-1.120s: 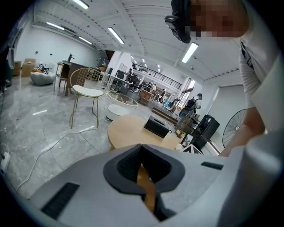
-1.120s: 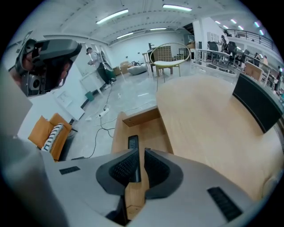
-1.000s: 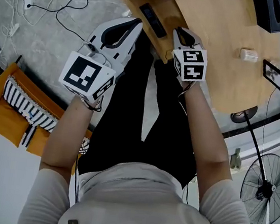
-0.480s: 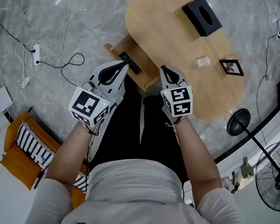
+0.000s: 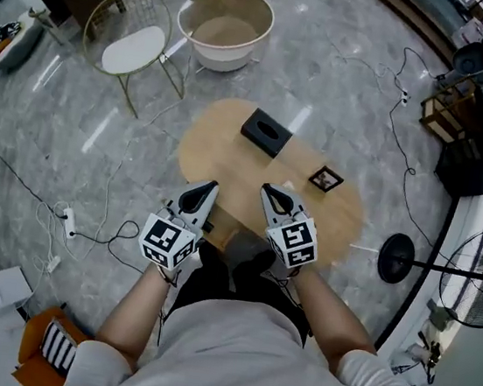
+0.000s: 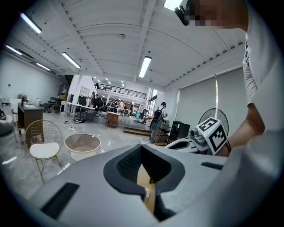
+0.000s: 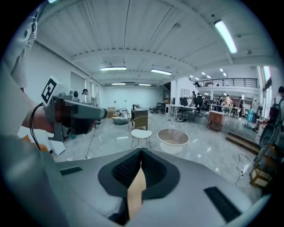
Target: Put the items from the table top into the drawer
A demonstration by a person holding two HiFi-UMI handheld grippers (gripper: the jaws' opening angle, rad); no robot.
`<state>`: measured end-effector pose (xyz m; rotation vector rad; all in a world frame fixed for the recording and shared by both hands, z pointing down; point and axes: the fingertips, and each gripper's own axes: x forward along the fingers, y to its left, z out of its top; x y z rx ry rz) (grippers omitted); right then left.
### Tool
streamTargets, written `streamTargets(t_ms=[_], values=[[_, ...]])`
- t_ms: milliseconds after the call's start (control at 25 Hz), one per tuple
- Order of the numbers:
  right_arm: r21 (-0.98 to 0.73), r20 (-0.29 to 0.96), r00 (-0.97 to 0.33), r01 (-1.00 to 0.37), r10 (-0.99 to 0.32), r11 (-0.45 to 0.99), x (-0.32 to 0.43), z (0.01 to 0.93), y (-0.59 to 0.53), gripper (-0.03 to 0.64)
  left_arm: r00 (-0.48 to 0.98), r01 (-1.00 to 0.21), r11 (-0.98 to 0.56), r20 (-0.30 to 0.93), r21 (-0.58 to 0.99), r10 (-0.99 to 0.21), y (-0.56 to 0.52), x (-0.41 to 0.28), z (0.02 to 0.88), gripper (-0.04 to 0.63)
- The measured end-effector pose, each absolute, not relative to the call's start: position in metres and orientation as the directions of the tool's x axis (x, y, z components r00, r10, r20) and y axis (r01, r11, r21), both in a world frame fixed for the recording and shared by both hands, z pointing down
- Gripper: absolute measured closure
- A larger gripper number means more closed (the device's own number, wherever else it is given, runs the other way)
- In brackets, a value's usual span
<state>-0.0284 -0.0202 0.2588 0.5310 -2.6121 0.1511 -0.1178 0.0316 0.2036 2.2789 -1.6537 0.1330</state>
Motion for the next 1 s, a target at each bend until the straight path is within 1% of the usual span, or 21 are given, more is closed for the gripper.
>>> streamTargets(t_ms=[120, 240, 360, 560, 800, 1000], values=[[0.033, 0.392, -0.826, -0.429, -0.406, 0.903, 0.011, 0.196, -0.026, 0.589, 0.365, -0.926, -0.33, 0.21, 0.182, -0.907, 0.021, -0.08, 0.165, 0.586], [0.048, 0.345, -0.82, -0.471, -0.457, 0.881, 0.057, 0.157, -0.033, 0.589, 0.425, -0.9, -0.397, 0.164, 0.18, -0.89, 0.007, -0.033, 0.136, 0.586], [0.032, 0.338, -0.808, -0.502, -0.482, 0.864, 0.095, 0.147, -0.03, 0.589, 0.499, -0.862, -0.471, 0.147, 0.189, -0.854, 0.003, 0.018, 0.125, 0.586], [0.037, 0.317, -0.787, -0.547, -0.529, 0.836, 0.146, 0.137, -0.032, 0.589, 0.541, -0.839, -0.525, 0.112, 0.144, -0.834, -0.016, 0.068, 0.101, 0.586], [0.05, 0.304, -0.756, -0.595, -0.58, 0.802, 0.176, 0.127, -0.037, 0.589, 0.608, -0.794, -0.601, 0.093, 0.092, -0.788, -0.03, 0.105, 0.079, 0.586], [0.037, 0.295, -0.717, -0.652, -0.631, 0.758, 0.175, 0.125, -0.037, 0.589, 0.655, -0.756, -0.649, 0.101, 0.085, -0.749, -0.031, 0.103, 0.08, 0.586]])
